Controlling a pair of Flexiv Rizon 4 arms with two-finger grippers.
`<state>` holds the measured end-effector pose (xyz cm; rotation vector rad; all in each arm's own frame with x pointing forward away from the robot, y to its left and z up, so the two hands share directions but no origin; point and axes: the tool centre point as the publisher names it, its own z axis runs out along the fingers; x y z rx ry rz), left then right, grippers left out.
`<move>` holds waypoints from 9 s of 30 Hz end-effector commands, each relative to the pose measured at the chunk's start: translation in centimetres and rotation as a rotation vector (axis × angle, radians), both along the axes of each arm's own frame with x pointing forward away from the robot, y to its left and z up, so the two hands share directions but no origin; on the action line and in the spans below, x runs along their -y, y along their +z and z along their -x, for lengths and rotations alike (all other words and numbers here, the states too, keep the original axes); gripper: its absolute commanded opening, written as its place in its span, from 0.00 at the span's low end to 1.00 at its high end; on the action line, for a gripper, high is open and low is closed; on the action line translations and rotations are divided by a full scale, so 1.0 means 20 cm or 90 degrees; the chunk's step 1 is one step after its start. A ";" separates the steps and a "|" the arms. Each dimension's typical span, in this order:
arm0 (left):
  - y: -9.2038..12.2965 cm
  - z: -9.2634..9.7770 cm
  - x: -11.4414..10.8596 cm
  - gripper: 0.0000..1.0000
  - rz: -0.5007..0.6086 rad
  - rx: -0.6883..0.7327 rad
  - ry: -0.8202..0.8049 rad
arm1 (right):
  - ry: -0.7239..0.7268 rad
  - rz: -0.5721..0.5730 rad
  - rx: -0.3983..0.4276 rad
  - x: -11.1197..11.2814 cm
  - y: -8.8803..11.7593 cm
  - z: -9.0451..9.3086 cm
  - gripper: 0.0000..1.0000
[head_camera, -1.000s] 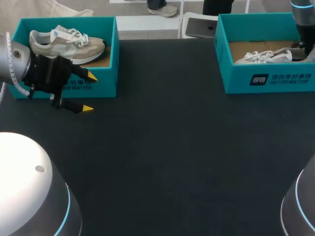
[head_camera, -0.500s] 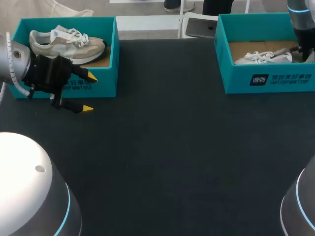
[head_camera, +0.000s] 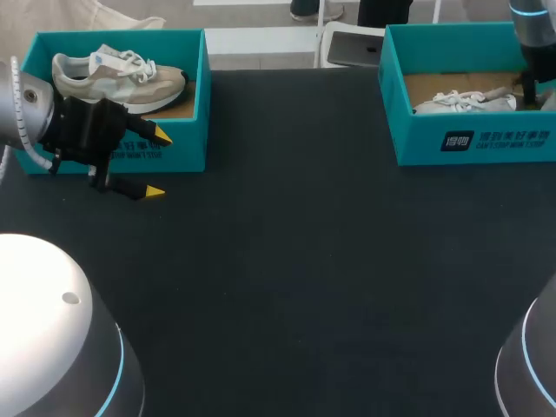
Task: Take the shoe out of the shoebox, open the shoe tongue, remove and reinsert the insole, then place the shoe into the shoebox
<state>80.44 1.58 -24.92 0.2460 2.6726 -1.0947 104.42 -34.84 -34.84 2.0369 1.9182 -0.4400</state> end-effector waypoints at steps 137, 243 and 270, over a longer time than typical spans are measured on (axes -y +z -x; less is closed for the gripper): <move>-0.10 -1.99 -1.37 0.34 -0.612 0.304 -0.853 | 0.067 -0.039 0.088 -0.21 0.78 0.32 1.00; 0.84 -0.96 -0.91 0.00 -0.754 0.285 -0.960 | 0.067 -0.039 0.088 -0.21 0.78 0.32 1.00; 0.79 -0.20 0.04 0.00 -0.662 0.358 -0.978 | 0.067 -0.039 0.088 -0.21 0.78 0.32 1.00</move>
